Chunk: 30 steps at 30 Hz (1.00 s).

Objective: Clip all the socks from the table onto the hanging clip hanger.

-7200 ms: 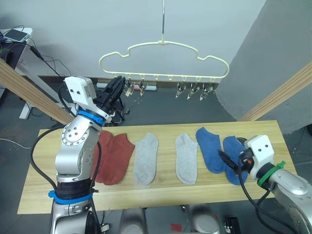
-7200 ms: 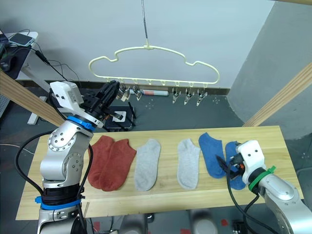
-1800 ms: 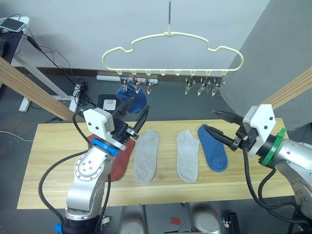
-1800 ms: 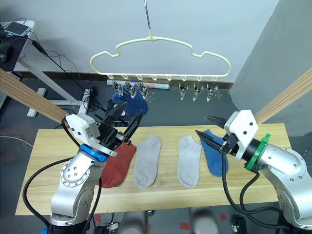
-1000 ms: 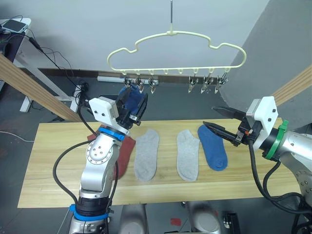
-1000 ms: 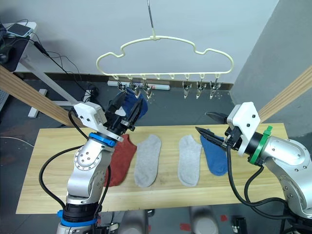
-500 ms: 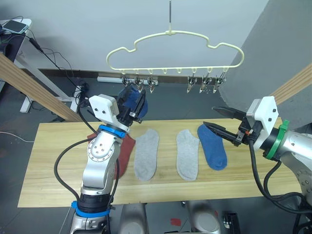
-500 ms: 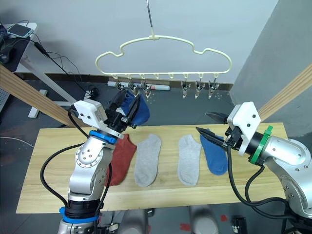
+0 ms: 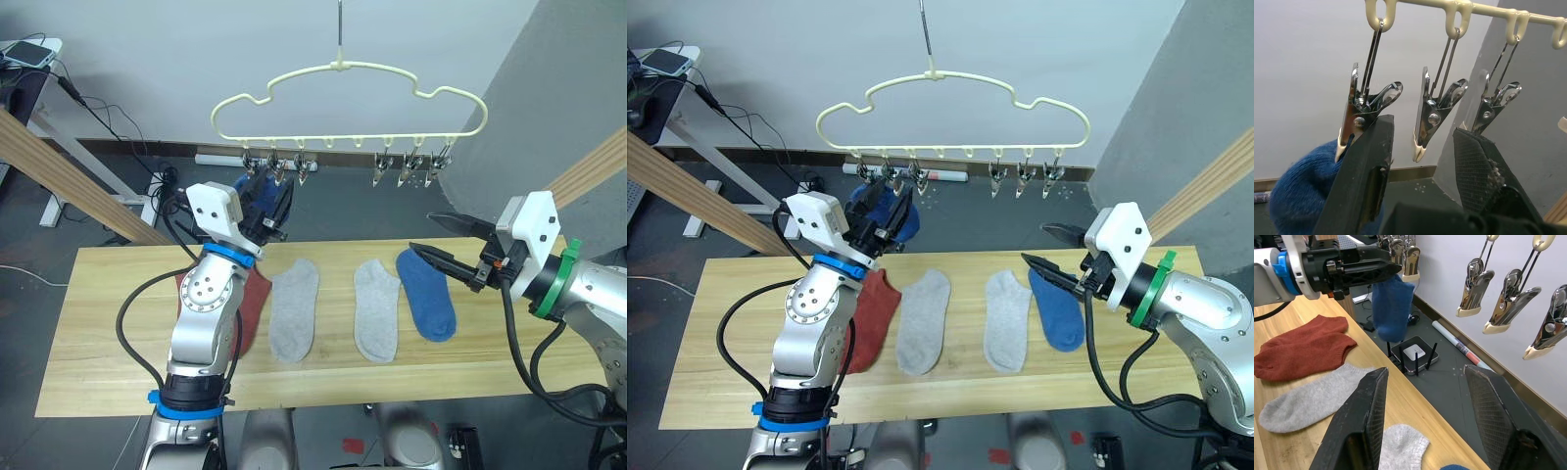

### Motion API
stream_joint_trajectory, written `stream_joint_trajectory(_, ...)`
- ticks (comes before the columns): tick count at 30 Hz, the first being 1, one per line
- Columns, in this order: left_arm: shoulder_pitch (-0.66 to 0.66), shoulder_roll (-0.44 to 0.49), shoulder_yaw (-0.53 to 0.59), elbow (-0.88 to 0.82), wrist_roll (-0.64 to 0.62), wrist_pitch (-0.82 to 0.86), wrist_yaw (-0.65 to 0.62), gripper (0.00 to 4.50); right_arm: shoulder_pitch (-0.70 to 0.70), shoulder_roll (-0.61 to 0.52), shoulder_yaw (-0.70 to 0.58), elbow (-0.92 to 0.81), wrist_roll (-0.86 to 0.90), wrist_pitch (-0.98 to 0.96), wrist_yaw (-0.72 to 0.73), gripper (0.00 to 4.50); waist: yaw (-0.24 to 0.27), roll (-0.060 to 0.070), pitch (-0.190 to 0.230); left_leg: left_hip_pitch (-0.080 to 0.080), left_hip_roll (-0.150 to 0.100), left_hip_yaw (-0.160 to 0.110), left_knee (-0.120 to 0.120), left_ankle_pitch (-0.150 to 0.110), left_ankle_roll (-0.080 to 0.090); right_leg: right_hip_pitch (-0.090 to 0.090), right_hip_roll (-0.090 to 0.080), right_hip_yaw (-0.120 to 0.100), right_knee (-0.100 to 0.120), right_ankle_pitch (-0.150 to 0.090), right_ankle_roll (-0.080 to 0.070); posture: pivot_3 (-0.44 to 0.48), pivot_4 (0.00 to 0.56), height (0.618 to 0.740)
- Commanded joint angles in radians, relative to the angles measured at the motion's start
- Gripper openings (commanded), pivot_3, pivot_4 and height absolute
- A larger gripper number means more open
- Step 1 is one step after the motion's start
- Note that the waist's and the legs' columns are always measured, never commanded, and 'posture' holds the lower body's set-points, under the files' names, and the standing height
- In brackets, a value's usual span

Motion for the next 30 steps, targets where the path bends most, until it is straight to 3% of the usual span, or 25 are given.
stream_joint_trajectory(1, -0.019, -0.007, 0.017, -0.018, -0.001, -0.034, 0.014, 2.17, -0.014, -0.014, -0.022, -0.021, 0.026, -0.017, 0.002, 2.58, -0.001, 0.0, 0.0, 0.0, 0.0, 0.0, 0.0, 0.0, 0.0, 0.0, 0.0, 0.0, 0.0, 0.0, 0.0, -0.262, 0.385, 0.73)
stream_joint_trajectory(25, -0.092, -0.022, 0.027, -0.011, -0.007, -0.032, 0.032, 2.17, -0.031, -0.021, -0.007, -0.005, 0.037, -0.021, 0.001, 2.58, -0.002, 0.0, 0.0, 0.0, 0.0, 0.0, 0.0, 0.001, -0.001, 0.0, 0.0, 0.0, 0.0, 0.0, 0.0, -0.255, 0.382, 0.73)
stream_joint_trajectory(28, -0.087, -0.02, 0.027, -0.016, -0.007, -0.03, 0.031, 1.68, -0.032, -0.02, -0.006, -0.004, 0.038, -0.023, 0.002, 2.58, -0.002, 0.0, 0.0, 0.0, 0.0, 0.0, 0.0, 0.001, -0.001, 0.0, 0.0, 0.0, 0.0, 0.0, 0.0, -0.253, 0.38, 0.73)
stream_joint_trajectory(30, -0.085, -0.02, 0.027, -0.018, -0.007, -0.025, 0.033, 1.08, -0.033, -0.019, -0.005, -0.003, 0.038, -0.023, 0.001, 2.58, -0.002, 0.0, 0.0, 0.0, 0.0, 0.0, 0.0, 0.001, -0.001, 0.0, 0.0, 0.0, 0.0, 0.0, 0.0, -0.253, 0.38, 0.73)
